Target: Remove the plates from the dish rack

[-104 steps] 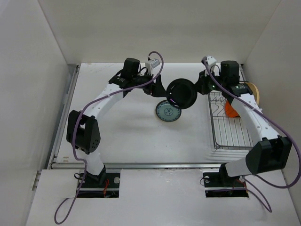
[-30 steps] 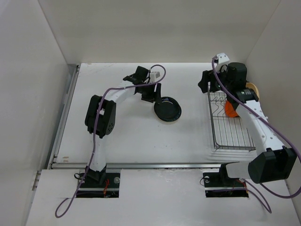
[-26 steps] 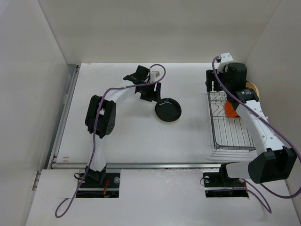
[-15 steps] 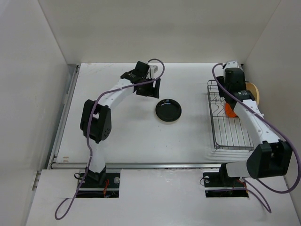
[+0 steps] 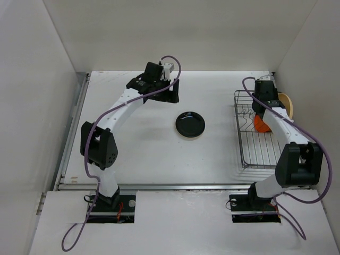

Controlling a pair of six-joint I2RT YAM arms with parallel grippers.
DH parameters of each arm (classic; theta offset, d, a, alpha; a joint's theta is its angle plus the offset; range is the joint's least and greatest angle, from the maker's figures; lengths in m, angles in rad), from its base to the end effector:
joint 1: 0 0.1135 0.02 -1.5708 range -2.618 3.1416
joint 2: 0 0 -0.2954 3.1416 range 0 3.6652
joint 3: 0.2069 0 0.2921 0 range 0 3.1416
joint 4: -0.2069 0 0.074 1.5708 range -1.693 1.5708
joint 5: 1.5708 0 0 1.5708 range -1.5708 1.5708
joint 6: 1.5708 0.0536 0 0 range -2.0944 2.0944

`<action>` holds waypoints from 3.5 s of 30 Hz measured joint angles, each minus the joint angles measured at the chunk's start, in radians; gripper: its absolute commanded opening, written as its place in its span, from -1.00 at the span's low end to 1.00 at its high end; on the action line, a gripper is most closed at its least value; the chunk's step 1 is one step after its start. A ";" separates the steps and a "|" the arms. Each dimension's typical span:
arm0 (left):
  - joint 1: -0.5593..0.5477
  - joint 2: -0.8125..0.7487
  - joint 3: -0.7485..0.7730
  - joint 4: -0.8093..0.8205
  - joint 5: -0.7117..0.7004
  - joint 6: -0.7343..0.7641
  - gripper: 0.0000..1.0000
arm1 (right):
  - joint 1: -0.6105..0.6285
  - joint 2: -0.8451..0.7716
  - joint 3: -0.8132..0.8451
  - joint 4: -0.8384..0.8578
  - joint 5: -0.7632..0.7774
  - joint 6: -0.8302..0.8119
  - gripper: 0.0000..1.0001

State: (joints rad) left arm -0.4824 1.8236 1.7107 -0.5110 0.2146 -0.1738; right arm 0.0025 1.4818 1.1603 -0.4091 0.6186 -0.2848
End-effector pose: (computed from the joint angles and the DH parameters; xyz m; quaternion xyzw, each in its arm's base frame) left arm 0.4264 -0.2362 0.3531 0.1843 0.8669 -0.2363 0.3984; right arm 0.3716 -0.0302 0.2958 -0.0016 0.8785 -0.3298 0.3455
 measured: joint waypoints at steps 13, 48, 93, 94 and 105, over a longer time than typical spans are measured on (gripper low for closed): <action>0.000 0.000 0.000 -0.002 -0.001 0.000 0.60 | -0.070 0.089 -0.019 0.000 -0.002 -0.009 -0.30; 0.000 0.000 -0.054 0.072 0.246 0.022 0.65 | -0.098 -0.389 -0.075 0.133 -0.323 0.043 -1.00; -0.006 0.076 -0.092 0.157 0.529 0.088 -1.00 | 0.231 -0.003 0.177 -0.112 -1.264 0.065 0.73; -0.006 0.097 -0.081 0.149 0.501 0.086 -1.00 | 0.229 -0.012 0.158 -0.103 -1.244 0.073 0.73; -0.002 0.257 -0.040 0.075 0.322 0.064 -1.00 | 0.161 -0.124 0.103 -0.026 -1.157 0.118 0.73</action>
State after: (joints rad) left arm -0.4843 2.0804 1.6711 -0.4362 0.5365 -0.1093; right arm 0.1638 1.3579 1.2633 -0.4347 -0.5385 -0.1669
